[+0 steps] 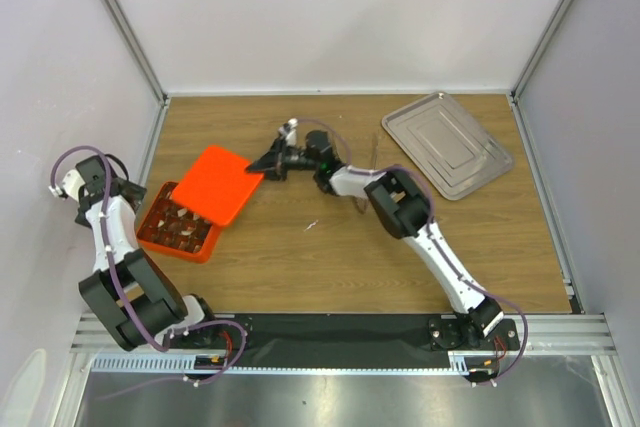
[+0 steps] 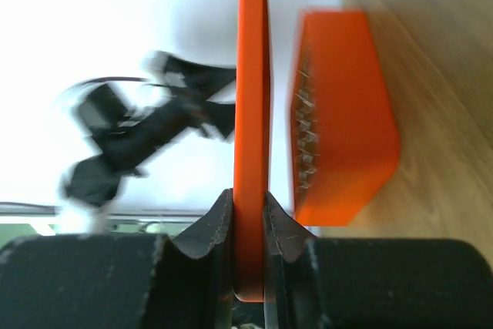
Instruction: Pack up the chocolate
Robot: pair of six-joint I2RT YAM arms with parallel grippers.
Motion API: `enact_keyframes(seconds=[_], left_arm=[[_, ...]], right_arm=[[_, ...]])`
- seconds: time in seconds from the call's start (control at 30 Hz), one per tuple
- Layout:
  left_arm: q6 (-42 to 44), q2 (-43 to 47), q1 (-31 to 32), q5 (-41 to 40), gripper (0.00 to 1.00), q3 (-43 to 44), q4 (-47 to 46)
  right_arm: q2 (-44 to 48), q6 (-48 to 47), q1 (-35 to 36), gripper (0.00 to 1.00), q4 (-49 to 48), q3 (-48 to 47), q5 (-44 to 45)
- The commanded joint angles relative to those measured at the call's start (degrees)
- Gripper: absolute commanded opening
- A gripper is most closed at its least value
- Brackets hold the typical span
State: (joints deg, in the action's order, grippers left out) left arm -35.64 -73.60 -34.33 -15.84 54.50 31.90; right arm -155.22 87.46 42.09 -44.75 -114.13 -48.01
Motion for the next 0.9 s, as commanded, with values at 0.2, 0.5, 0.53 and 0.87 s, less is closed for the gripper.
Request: enact_keyframes(seconds=[0.2,0.5,0.53,0.87], left_arm=[[2.4,-4.1,-1.8,-2.9,0.9,-3.4,0.1],[-1.8,-7.6,-2.4,4.6,0.89,-7.1,-5.1],[-2.0,-8.3,-2.5,6.4,0.88,-6.9,-5.6],[-2.2,-7.7,-0.7,14.1,0.77,-9.8,-10.3]], right_arm=[[17.7,3.3,-8.0,0.0,-19.2,13.9,-2.4],[19.9,2.7,-8.6,0.0,-19.9,17.4,-4.4],[20.2,2.0,-8.6,0.0,-19.5,18.4,-4.4],[21.4,-1.5,-8.4,0.0,-14.8,19.6,-4.1]])
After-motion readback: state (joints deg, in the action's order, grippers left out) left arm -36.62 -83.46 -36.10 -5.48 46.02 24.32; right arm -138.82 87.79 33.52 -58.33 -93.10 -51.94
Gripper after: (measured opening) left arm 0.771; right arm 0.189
